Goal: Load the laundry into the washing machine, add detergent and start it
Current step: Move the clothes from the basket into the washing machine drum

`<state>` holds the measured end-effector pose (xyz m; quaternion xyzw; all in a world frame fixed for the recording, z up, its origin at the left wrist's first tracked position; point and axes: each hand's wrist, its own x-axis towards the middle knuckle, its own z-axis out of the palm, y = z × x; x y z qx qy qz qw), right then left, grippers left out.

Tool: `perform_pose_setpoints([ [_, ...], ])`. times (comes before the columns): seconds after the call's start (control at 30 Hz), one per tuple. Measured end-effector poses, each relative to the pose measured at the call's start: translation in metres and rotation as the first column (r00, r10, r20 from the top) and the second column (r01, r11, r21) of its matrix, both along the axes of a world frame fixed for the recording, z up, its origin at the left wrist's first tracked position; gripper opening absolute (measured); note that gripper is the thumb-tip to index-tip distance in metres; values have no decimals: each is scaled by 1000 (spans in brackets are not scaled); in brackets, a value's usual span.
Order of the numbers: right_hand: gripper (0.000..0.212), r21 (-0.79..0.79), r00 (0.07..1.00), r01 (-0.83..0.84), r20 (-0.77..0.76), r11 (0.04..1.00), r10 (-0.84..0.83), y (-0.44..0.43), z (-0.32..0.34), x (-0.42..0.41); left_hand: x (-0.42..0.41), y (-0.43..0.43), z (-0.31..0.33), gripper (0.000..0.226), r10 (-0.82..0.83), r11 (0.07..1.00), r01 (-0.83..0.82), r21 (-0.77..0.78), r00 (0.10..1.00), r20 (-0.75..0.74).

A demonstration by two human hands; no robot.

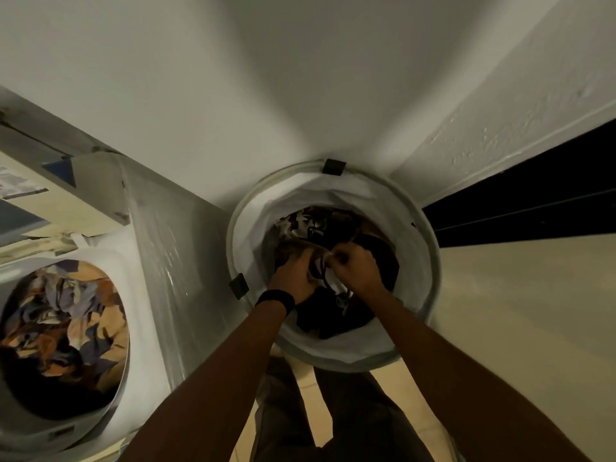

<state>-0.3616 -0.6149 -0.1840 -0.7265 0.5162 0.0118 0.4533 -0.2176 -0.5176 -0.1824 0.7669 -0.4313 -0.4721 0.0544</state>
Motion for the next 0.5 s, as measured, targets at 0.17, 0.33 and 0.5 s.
perform_pose_setpoints([
  [0.17,33,-16,931,88,356,996,-76,-5,66,10,3,-4,42,53,190,946,-203,-253,979,-75],
  [0.33,30,20,830,246,512,969,-221,-6,121,13,18,-1,89,12,242,874,-257,-412,966,-89],
  [0.5,20,-42,796,227,583,973,-161,-7,175,18,23,-4,141,25,197,800,-194,-568,979,-57],
])
